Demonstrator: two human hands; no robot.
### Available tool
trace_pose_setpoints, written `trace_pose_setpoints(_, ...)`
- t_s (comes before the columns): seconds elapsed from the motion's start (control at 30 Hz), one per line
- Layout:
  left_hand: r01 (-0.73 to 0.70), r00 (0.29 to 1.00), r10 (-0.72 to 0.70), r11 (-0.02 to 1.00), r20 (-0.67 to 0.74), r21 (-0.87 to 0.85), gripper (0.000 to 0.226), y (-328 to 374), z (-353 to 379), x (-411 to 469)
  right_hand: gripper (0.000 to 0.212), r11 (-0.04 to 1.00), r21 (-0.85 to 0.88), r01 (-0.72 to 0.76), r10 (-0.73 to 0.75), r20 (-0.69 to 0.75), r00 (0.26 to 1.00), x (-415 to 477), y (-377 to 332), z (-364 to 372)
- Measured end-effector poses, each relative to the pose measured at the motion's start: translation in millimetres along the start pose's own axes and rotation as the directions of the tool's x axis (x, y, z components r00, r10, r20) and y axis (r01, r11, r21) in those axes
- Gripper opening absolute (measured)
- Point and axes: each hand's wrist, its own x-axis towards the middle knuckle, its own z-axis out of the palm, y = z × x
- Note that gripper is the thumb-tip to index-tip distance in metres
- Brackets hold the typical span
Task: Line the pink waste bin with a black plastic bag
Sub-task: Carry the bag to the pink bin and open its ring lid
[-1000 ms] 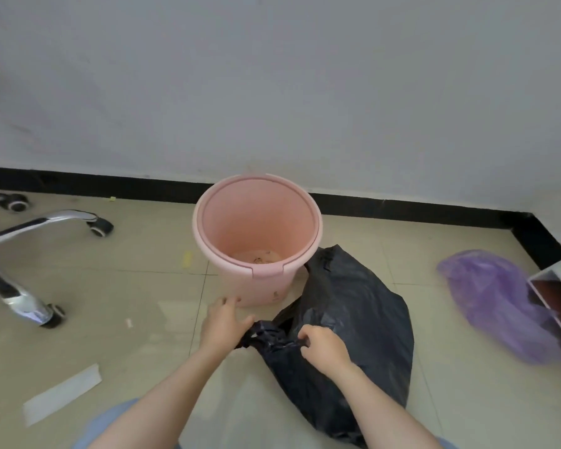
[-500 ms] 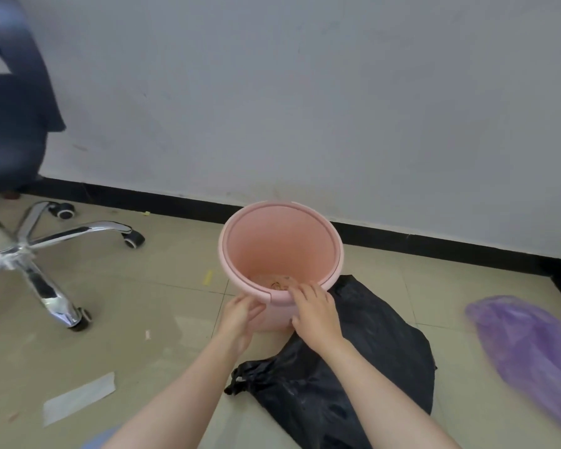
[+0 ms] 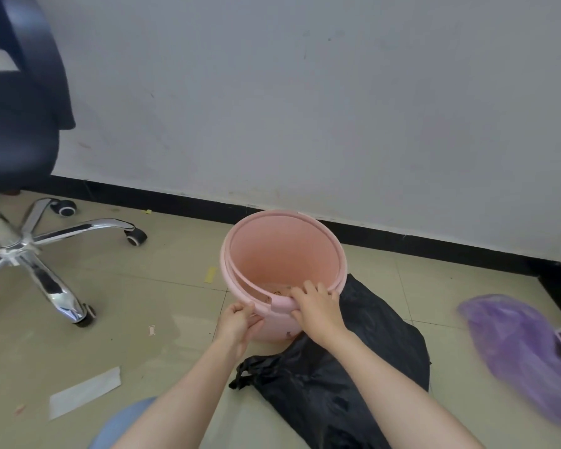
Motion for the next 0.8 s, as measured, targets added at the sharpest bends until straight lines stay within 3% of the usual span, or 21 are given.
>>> trace_pose_setpoints(0.23,0.019,0.999,-0.018,1.0,-0.027,0.001,0.018,1.5,-3.5,-1.4,0.037,0.998,0.029,0.047,-0.048,0.029,0.998,-0.9,1.0,-50.6)
trace_pose_setpoints(0.47,0.011,0.998,-0.008,0.999,-0.069,0.043,0.011,11.7,-17.7,-6.5,0.046,0.99,0.059,0.126,-0.12,-0.097,0.988,1.1,-7.7,-82.0)
trace_pose_setpoints(0.63,-0.041,0.988,0.065,0.984,-0.137,0.172,0.009,17.4,-25.8,-10.7,0.042,0.971,0.125,0.204,-0.159,-0.298,0.941,11.7,-12.0,-103.8)
trace_pose_setpoints(0.67,-0.08,0.98,0.13,0.951,-0.151,0.297,0.006,17.9,-26.4,-12.4,0.042,0.964,0.156,0.215,-0.152,-0.34,0.928,14.7,-11.9,-109.6)
trace_pose_setpoints(0.7,-0.131,0.965,0.223,0.871,-0.142,0.474,0.027,17.2,-26.0,-14.2,0.041,0.961,0.181,0.211,-0.131,-0.375,0.918,16.4,-9.8,-115.4)
trace_pose_setpoints(0.73,-0.19,0.943,0.322,0.732,-0.087,0.654,0.046,15.4,-27.2,-16.9,0.039,0.959,0.2,0.2,-0.105,-0.405,0.908,18.8,-7.9,-120.7)
trace_pose_setpoints(0.8,-0.329,0.862,0.49,0.35,0.128,0.877,0.063,12.2,-33.2,-23.6,0.034,0.95,0.252,0.182,-0.053,-0.447,0.893,24.9,-3.3,-127.9)
